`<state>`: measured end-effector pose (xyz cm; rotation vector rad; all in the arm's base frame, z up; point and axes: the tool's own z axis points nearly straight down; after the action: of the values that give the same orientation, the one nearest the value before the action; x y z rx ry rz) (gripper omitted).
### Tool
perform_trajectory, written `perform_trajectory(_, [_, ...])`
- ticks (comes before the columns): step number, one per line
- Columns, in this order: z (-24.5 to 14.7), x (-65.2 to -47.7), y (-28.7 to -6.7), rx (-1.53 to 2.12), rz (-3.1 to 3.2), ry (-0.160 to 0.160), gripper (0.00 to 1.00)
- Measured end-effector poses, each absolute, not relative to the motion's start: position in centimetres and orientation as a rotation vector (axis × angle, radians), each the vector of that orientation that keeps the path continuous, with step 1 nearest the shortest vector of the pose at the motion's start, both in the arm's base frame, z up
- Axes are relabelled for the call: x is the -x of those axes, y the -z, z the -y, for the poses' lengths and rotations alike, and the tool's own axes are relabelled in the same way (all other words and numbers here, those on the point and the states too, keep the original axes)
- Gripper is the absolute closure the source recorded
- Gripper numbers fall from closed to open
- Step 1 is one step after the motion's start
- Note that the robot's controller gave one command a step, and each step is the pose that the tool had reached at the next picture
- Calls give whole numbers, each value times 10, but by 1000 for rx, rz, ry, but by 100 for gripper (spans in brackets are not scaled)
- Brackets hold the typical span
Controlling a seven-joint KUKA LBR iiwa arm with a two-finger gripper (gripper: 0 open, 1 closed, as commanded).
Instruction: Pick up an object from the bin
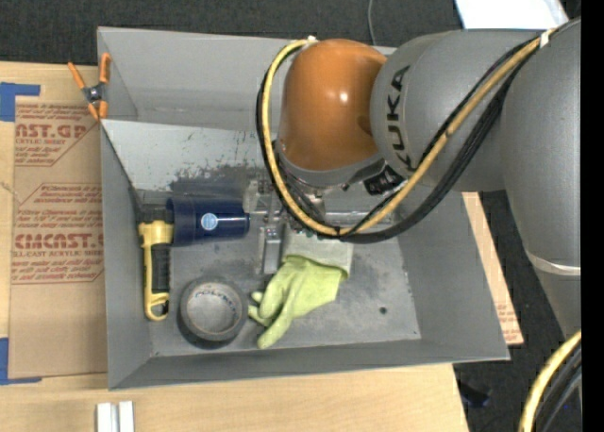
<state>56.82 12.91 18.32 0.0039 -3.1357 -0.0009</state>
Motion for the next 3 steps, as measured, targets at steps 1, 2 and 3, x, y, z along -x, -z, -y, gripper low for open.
perform_trajectory(1, [-128, -570, -188, -1, 3143, 3, 0])
perform_trajectory(2, [-97, -588, -133, 9, 3150, 6, 0])
perform_trajectory(3, [-80, -569, -105, -354, 3125, 3, 0])
